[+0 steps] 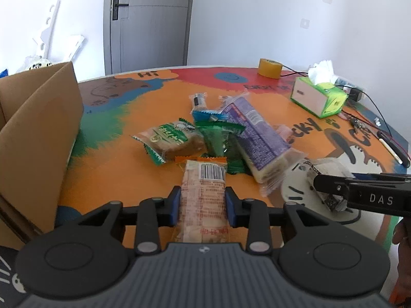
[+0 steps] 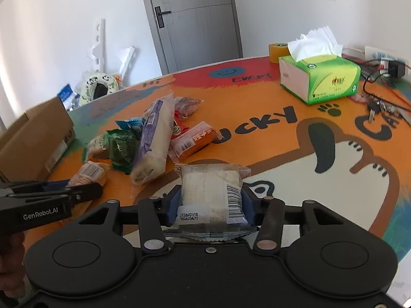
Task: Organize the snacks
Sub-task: 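Grasp the biscuit pack with the left gripper while the right grasps the white pastry, then carry the biscuit pack and white pastry over the cardboard box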
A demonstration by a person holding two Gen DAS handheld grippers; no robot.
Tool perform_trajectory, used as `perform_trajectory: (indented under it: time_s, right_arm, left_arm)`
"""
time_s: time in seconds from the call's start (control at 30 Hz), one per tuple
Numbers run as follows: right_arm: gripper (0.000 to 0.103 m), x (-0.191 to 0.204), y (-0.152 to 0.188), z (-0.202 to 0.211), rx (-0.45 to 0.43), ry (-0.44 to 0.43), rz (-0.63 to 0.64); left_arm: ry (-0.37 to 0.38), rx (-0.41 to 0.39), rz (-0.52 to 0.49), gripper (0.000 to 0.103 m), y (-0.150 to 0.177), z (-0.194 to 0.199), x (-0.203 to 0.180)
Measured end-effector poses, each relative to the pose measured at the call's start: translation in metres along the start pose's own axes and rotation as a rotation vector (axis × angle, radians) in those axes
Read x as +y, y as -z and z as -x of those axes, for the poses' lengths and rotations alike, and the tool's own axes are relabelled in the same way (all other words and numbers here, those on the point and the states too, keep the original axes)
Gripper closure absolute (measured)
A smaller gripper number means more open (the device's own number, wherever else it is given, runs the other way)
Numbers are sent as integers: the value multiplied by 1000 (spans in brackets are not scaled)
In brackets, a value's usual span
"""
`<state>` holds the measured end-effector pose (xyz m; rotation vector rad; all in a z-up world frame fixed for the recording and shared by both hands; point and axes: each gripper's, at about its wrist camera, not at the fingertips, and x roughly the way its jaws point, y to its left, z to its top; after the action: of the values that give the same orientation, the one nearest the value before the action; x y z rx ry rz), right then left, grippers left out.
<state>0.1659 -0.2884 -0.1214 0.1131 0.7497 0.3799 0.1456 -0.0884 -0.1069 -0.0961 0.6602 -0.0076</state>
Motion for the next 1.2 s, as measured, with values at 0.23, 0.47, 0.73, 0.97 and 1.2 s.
perform_trajectory:
  time_s: [0.23,0.47,0.73,0.97,1.2]
  right_arm:
    - [56,1,-2,16,-40,-15,-27]
    - [56,8,-12,34,-95,-27,-27]
    - [56,27,-27,50,-155,-46,0]
    - [56,50,-37,56,-187,-80,36]
    - [56,65,-44,55,-204,-124,50]
  left_arm:
    - [12,-50,8,69,-7,17,0]
    - [20,-110,13,69,-19,38,4]
    - [9,-191,21,69,-33,68,12]
    - [-1,-241,43,69,-41,89,24]
    - [-40,-266,56,69,-43,103,39]
